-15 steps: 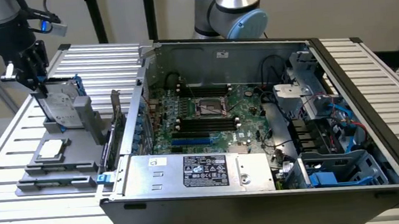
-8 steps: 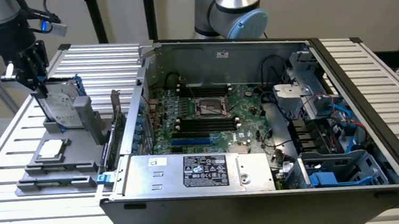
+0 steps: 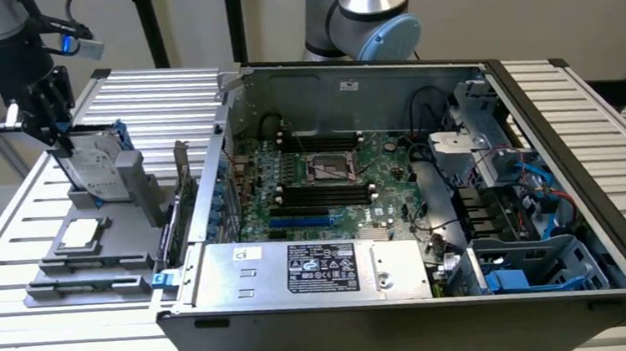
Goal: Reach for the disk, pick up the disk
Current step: 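Pick up the disk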
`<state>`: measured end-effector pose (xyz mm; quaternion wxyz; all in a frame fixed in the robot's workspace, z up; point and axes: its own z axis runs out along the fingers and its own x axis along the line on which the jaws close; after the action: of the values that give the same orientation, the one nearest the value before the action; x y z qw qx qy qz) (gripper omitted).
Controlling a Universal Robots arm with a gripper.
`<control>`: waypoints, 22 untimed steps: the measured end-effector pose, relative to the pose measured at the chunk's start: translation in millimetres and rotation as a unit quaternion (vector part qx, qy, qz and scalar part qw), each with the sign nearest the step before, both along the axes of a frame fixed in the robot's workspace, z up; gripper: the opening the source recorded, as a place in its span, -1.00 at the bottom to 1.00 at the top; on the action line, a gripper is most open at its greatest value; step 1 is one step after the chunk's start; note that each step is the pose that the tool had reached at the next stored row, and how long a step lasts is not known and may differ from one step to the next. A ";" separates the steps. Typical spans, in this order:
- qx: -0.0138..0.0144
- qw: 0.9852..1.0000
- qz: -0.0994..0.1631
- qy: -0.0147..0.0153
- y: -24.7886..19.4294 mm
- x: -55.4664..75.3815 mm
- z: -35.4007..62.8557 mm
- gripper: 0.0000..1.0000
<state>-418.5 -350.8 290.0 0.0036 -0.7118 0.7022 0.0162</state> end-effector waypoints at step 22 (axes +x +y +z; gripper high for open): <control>0.016 1.000 0.000 0.000 -7.8 0.0 0.0 -0.36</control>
<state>-418.5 -358.6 290.0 0.0148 -0.7116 0.7019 0.0272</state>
